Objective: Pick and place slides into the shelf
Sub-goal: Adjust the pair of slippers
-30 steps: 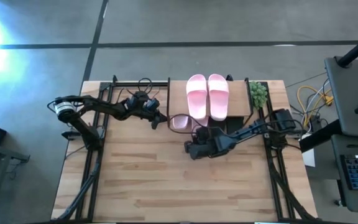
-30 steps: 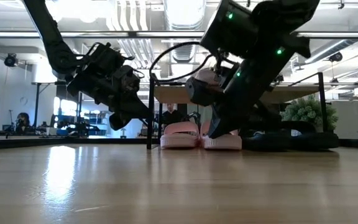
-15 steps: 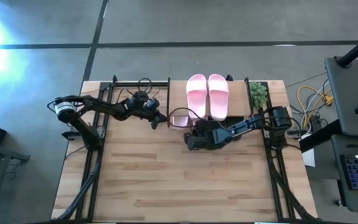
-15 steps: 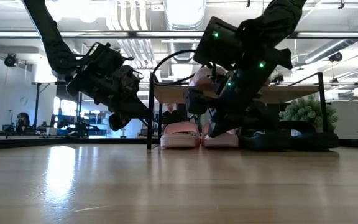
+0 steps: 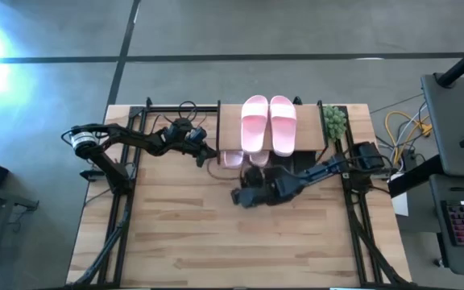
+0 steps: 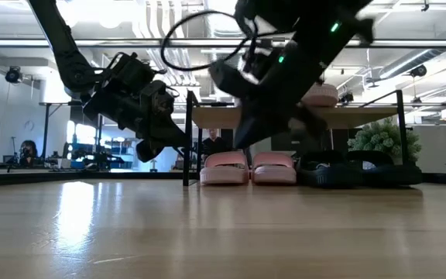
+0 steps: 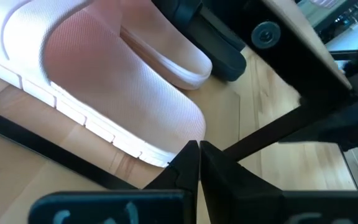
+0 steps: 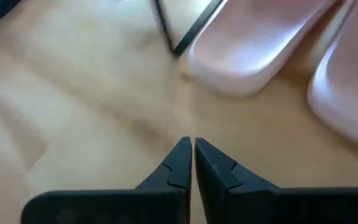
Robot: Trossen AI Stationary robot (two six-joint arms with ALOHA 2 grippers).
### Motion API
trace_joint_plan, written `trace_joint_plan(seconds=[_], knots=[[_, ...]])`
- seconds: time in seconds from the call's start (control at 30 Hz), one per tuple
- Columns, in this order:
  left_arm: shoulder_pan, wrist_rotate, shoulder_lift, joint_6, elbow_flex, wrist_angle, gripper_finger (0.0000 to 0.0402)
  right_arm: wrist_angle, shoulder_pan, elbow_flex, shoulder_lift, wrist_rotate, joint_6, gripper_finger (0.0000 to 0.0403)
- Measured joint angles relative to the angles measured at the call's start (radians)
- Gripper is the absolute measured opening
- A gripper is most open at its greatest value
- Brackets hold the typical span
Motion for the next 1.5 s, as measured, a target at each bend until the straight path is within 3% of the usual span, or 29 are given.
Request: trace_joint_plan(seconds=[0.13, 0.3, 0.43, 0.73, 1.23, 1.5], knots=[[0.0, -0.002, 0.0, 0.0, 0.0, 0.012, 0.0, -0.219, 0.085, 0.047, -0.018, 0.002, 0.161, 0.0013], [-0.001, -0.003, 0.0, 0.0, 0.0, 0.032, 0.0, -0.624, 0.199, 0.051, -0.017, 0.025, 0.643, 0.0013], [0.0, -0.003, 0.0, 0.0, 0.0, 0.032, 0.0, -0.613, 0.236, -0.028, -0.038, -0.039, 0.791, 0.0013], [0.0, -0.004, 0.0, 0.0, -0.001, 0.031, 0.0, -0.482, 0.151, -0.173, -0.057, -0.055, 0.756, 0.0013], [0.0, -0.004, 0.0, -0.005, -0.002, 0.029, 0.0, -0.413, -0.043, -0.219, -0.079, -0.002, 0.503, 0.0013], [0.0, -0.005, 0.0, -0.005, -0.002, 0.029, 0.0, -0.389, -0.061, -0.18, -0.079, 0.028, 0.416, 0.0013]])
